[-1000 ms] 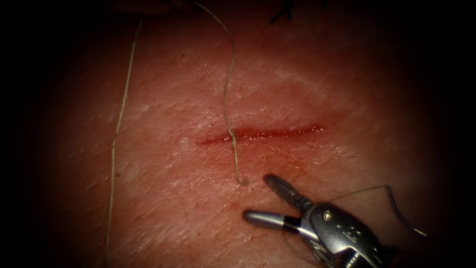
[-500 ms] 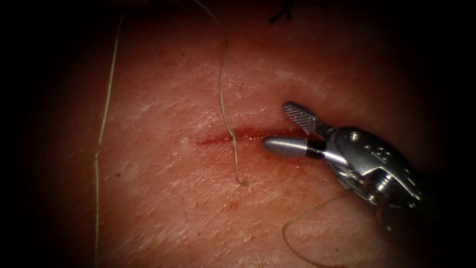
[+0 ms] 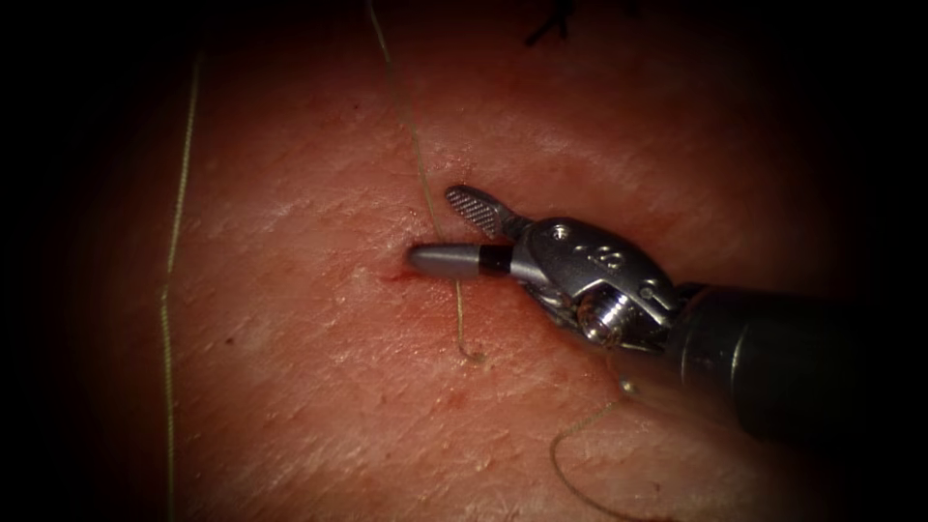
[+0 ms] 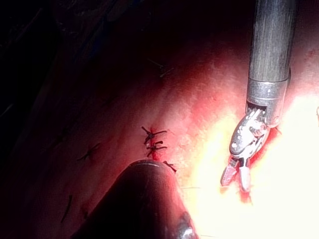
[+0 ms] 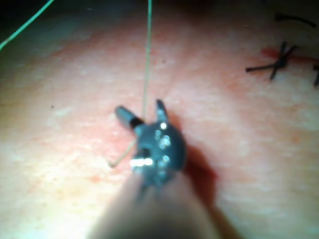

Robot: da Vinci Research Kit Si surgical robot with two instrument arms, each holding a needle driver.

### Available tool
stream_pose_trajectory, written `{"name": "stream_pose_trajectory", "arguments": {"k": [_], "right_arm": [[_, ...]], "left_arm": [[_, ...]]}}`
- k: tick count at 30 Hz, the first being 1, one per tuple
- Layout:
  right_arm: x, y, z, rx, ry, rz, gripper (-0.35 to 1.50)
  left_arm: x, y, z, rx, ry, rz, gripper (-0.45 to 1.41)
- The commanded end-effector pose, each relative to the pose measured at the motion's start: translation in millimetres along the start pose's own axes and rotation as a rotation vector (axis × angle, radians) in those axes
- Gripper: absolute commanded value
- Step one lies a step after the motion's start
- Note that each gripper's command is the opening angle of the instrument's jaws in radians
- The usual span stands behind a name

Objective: Wound Closure

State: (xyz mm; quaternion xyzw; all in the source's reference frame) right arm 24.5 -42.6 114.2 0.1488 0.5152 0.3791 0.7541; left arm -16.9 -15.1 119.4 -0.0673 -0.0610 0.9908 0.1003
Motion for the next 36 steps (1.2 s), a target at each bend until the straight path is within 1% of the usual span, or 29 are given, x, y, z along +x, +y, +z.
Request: {"name": "stream_pose_trajectory", "arguments": {"k": [1,8,11,20,26,30,36], "right_arm": [[0.2,0.3,0.8,0.000,0.003,0.000,1.30],[0.5,0.3,1.4,-0.012,-0.006,-0.026,1.30],[0.3,0.3,2.1,-0.019,-0.024,-0.040,1.30],[0.4,0.8,4.5,-0.040,-0.041,-0.070,1.33],[0.1,0.3,5.8,-0.031,-0.040,-0.079,1.35],[-0.1,-0.1,6.5,-0.026,-0.042,-0.081,1.35],[-0.1,-0.2,6.7,-0.026,-0.044,-0.081,1.33]], "left_arm": [[0.3,-0.6,0.2,0.008,0.000,0.001,-0.45],[0.6,-0.4,-0.6,0.013,-0.001,-0.004,-0.45],[0.9,-0.2,-0.5,0.014,0.000,-0.004,-0.45],[1.2,0.1,-0.3,0.017,0.003,-0.002,-0.45],[1.2,0.2,-0.2,0.017,0.003,-0.002,-0.45],[1.2,0.1,-0.2,0.017,0.003,-0.002,-0.45],[1.2,0.3,-0.1,0.019,0.003,-0.002,-0.45]]}}
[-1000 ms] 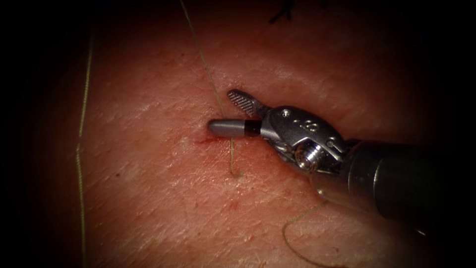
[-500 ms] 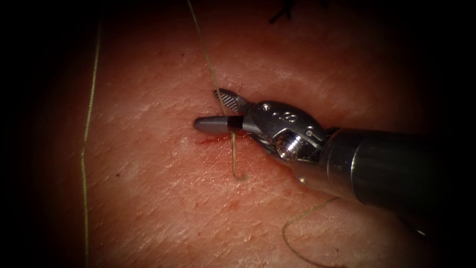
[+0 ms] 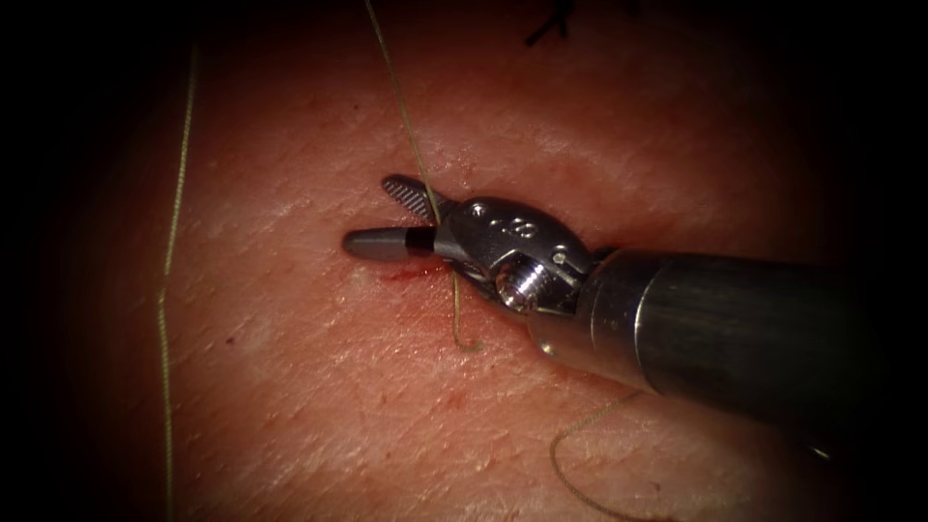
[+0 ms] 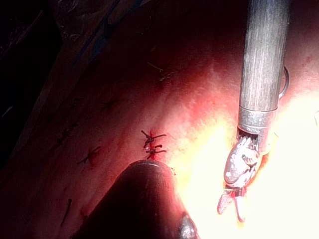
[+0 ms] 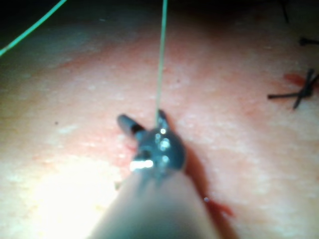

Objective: Wound Closure

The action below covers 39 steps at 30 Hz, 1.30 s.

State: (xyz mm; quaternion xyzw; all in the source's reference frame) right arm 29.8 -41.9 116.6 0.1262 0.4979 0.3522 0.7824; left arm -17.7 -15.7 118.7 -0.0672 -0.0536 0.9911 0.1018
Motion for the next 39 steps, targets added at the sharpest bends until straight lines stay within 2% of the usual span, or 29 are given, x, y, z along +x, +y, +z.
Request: {"name": "stream_pose_trajectory", "arguments": {"k": [1,7,8,9,10,11,12,13,18,26,27,28,29,31,32,33,34,37,38,39], "right_arm": [[0.0,0.1,0.8,0.002,0.002,-0.001,1.31],[0.3,0.2,0.9,0.002,0.002,0.001,1.21],[0.3,0.2,0.9,0.002,0.002,0.002,1.18],[0.3,0.2,0.9,0.008,0.002,0.001,1.06],[0.3,0.2,1.0,0.051,0.004,-0.001,0.47],[0.2,0.2,0.9,0.077,0.007,-0.006,-0.20],[0.2,0.2,0.9,0.077,0.007,-0.006,-0.20],[0.2,0.2,0.9,0.094,0.014,-0.011,-0.35],[0.8,1.2,0.7,0.050,0.075,-0.051,-0.35],[1.2,1.4,-0.6,0.064,0.089,-0.087,-0.35],[1.1,1.4,-1.0,0.068,0.088,-0.088,-0.03],[1.1,1.4,-1.6,0.050,0.086,-0.086,0.66],[1.2,1.4,-2.7,0.012,0.081,-0.084,1.25],[1.2,1.5,-3.5,0.013,0.079,-0.083,1.28],[1.3,1.7,-5.5,0.017,0.075,-0.081,1.28],[1.3,1.7,-5.5,0.017,0.075,-0.081,1.28],[1.3,2.2,-7.7,0.008,0.066,-0.080,1.28],[1.3,2.7,-9.7,-0.014,0.060,-0.077,1.28],[1.0,3.2,-11.9,-0.033,0.061,-0.070,1.30],[1.0,3.2,-11.9,-0.033,0.061,-0.070,1.30]], "left_arm": [[0.5,-0.5,0.4,0.004,0.001,0.000,-0.45],[0.7,-0.2,0.6,0.007,0.001,-0.001,-0.45],[0.7,-0.2,0.6,0.007,0.001,-0.001,-0.45],[0.7,-0.2,0.6,0.007,0.001,-0.001,-0.45],[0.8,-0.1,0.6,0.007,0.002,-0.001,-0.45],[0.8,-0.1,0.6,0.008,0.002,-0.001,-0.45],[0.8,-0.1,0.6,0.008,0.002,-0.001,-0.45],[0.8,0.0,0.6,0.007,0.002,-0.001,-0.45],[0.7,0.1,0.4,0.007,0.002,0.001,-0.45],[-1.4,-0.7,0.0,0.015,0.006,0.012,-0.45],[-1.7,-1.0,0.1,0.017,0.005,0.015,-0.45],[-2.0,-1.3,0.2,0.019,0.004,0.023,-0.45],[-2.6,-1.8,0.7,0.023,0.009,0.017,-0.45],[-2.8,-2.0,0.9,0.025,0.009,0.018,-0.45],[-3.1,-2.3,1.7,0.032,0.010,0.012,-0.45],[-3.1,-2.3,1.7,0.032,0.010,0.012,-0.45],[-3.3,-2.7,2.7,0.044,0.016,0.002,-0.45],[-3.5,-3.0,3.5,0.055,0.018,-0.001,-0.45],[-3.7,-3.4,4.5,0.066,0.024,-0.010,-0.45],[-3.7,-3.4,4.5,0.066,0.024,-0.010,-0.45]]}}
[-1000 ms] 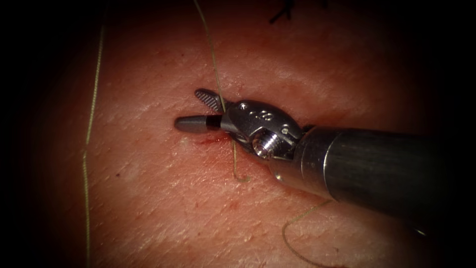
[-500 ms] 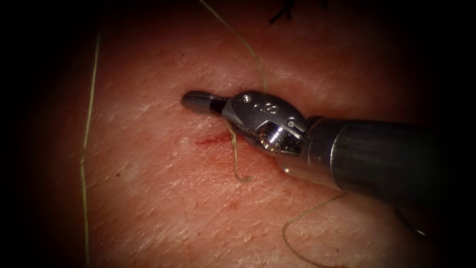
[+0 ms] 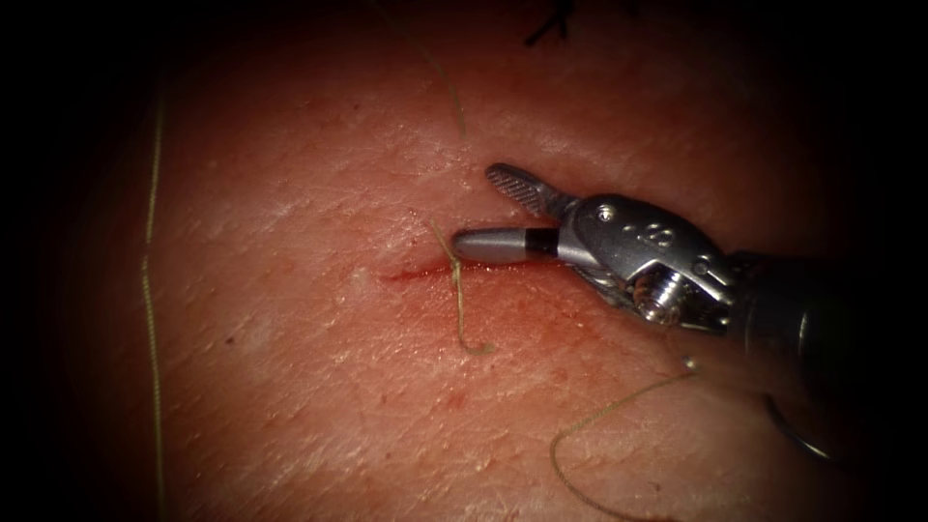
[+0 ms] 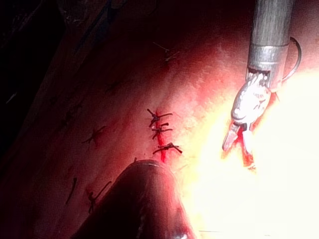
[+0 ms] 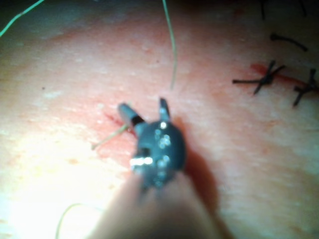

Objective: Wound Closure

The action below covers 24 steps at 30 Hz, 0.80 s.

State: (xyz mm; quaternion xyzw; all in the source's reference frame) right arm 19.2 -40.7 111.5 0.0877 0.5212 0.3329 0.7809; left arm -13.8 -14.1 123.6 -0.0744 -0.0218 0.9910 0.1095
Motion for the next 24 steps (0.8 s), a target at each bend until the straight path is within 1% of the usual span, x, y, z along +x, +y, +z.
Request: {"name": "stream_pose_trajectory", "arguments": {"k": [1,2,3,4,5,6,11,12,13,14,16,17,18,19,20,21,24], "right_arm": [[-0.9,0.8,-2.3,-0.025,0.006,0.008,1.30],[-0.9,0.8,-2.3,-0.025,0.006,0.008,1.30],[-1.2,0.8,-3.0,-0.031,0.007,0.009,1.30],[-1.8,0.6,-4.6,-0.040,0.003,0.008,1.30],[-2.0,0.6,-5.2,-0.044,0.004,0.008,1.30],[-2.0,0.6,-5.2,-0.044,0.004,0.008,1.30],[-2.8,0.1,-7.9,-0.073,-0.001,0.012,1.30],[-3.0,-0.1,-8.5,-0.088,-0.001,0.014,1.30],[-3.0,-0.1,-8.5,-0.088,-0.001,0.014,1.30],[-3.1,-0.3,-8.8,-0.089,0.001,0.017,1.31],[-3.1,-0.4,-8.9,-0.091,0.000,0.017,1.31],[-3.1,-0.5,-9.0,-0.092,0.000,0.017,1.31],[-3.1,-0.5,-9.0,-0.092,0.003,0.018,1.31],[-3.2,-0.6,-8.9,-0.093,0.004,0.017,1.31],[-3.2,-0.6,-8.9,-0.093,0.004,0.017,1.31],[-3.2,-0.7,-8.9,-0.093,0.004,0.017,1.31],[-3.2,-0.8,-8.8,-0.095,0.010,0.017,1.31]], "left_arm": [[0.2,-0.5,1.3,0.009,0.004,-0.011,-0.23],[0.2,-0.5,1.3,0.009,0.004,-0.011,-0.23],[0.0,-0.5,1.9,0.012,0.009,-0.012,-0.13],[-0.4,-0.1,3.0,0.015,0.016,-0.021,0.07],[-0.9,0.2,3.8,0.014,0.024,-0.034,0.24],[-0.9,0.2,3.8,0.014,0.024,-0.034,0.24],[-3.4,0.8,7.4,-0.011,0.031,-0.041,0.49],[-4.5,1.1,8.9,-0.017,0.036,-0.055,0.51],[-4.5,1.1,8.9,-0.017,0.036,-0.055,0.51],[-5.6,1.5,10.0,-0.019,0.043,-0.067,0.49],[-5.9,1.7,10.4,-0.020,0.047,-0.070,0.48],[-6.2,1.9,10.8,-0.022,0.052,-0.079,0.49],[-6.5,2.0,11.0,-0.026,0.057,-0.082,0.58],[-6.9,2.5,11.3,-0.039,0.089,-0.117,0.75],[-6.9,2.5,11.3,-0.039,0.089,-0.117,0.75],[-7.0,2.7,11.4,-0.047,0.115,-0.143,0.83],[-6.9,3.0,11.0,-0.094,0.253,-0.225,0.98]]}}
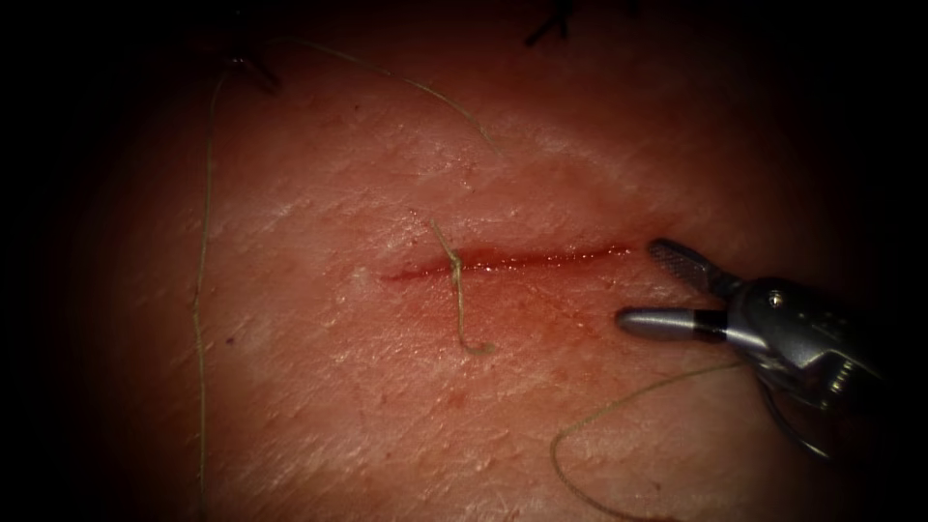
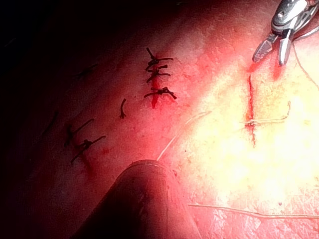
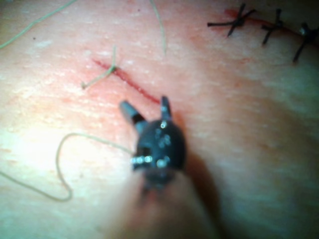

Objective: Wound Closure

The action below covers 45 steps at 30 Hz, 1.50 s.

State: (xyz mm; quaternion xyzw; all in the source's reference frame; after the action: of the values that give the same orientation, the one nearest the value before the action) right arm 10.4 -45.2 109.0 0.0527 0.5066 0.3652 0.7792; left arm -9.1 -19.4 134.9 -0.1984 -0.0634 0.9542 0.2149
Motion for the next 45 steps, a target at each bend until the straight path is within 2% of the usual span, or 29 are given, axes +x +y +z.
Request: {"name": "stream_pose_trajectory", "arguments": {"k": [1,2,5,7,9,11,12,15,18,19,20,21,22,23,26,27,29,32,36,40,45], "right_arm": [[-0.4,-0.1,0.9,0.003,0.002,0.000,1.31],[-0.4,-0.1,0.9,0.003,0.002,0.000,1.31],[-0.4,-0.2,0.9,0.002,0.008,0.001,1.31],[-0.4,-0.4,0.8,0.002,0.008,0.001,1.31],[-0.5,-0.5,0.7,0.002,0.008,0.001,1.31],[-0.5,-0.8,0.6,0.008,0.009,0.000,1.31],[-0.5,-0.9,0.5,0.008,0.009,0.000,1.31],[-0.5,-0.9,0.5,0.008,0.009,0.000,1.31],[-0.5,-0.9,0.6,0.008,0.012,0.001,1.31],[-0.5,-0.9,0.5,0.008,0.012,0.001,1.31],[-0.5,-0.9,0.5,0.008,0.012,0.001,1.31],[-0.5,-0.9,0.5,0.007,0.014,0.002,1.31],[-0.5,-0.9,0.5,0.007,0.014,0.002,1.31],[-0.5,-0.9,0.5,0.007,0.014,0.002,1.31],[-0.4,-0.9,0.6,0.019,0.015,0.003,1.31],[-0.4,-1.0,0.6,0.022,0.016,0.003,1.31],[-0.5,-1.1,0.6,0.034,0.018,0.002,1.28],[-0.4,-1.5,0.8,0.045,0.020,0.002,1.25],[-0.4,-1.8,1.0,0.056,0.022,0.002,1.25],[-0.4,-2.2,1.2,0.057,0.023,0.002,1.23],[-0.7,-2.6,1.7,0.057,0.022,-0.001,1.23]], "left_arm": [[0.5,-0.3,0.1,-0.044,0.132,-0.059,1.08],[0.5,-0.3,0.1,-0.044,0.132,-0.059,1.08],[0.7,-0.5,-0.2,-0.104,0.280,-0.103,1.22],[0.8,-0.7,-0.3,-0.107,0.313,-0.127,1.12],[0.8,-0.4,-0.5,-0.102,0.330,-0.127,1.13],[0.9,0.9,-0.7,-0.109,0.362,-0.130,1.12],[1.2,2.6,-1.0,-0.131,0.388,-0.133,1.12],[1.6,4.3,-1.4,-0.148,0.421,-0.075,1.18],[2.8,6.5,-2.2,-0.155,0.498,0.023,1.20],[3.7,7.8,-3.2,-0.164,0.554,0.042,1.20],[3.7,7.8,-3.2,-0.164,0.554,0.042,1.20],[4.9,9.9,-4.7,-0.161,0.613,0.056,1.13],[5.2,10.5,-5.2,-0.164,0.626,0.063,1.08],[5.2,10.5,-5.2,-0.164,0.626,0.063,1.08],[6.6,14.1,-6.5,-0.178,0.650,0.099,0.95],[7.3,16.3,-6.8,-0.190,0.661,0.110,0.90],[8.0,19.4,-6.6,-0.208,0.681,0.135,0.78],[8.6,23.3,-5.4,-0.226,0.662,0.173,0.73],[8.5,26.1,-3.6,-0.239,0.616,0.226,0.46],[8.1,27.8,-1.5,-0.219,0.568,0.249,0.48],[8.2,28.3,0.3,-0.214,0.545,0.259,0.46]]}}
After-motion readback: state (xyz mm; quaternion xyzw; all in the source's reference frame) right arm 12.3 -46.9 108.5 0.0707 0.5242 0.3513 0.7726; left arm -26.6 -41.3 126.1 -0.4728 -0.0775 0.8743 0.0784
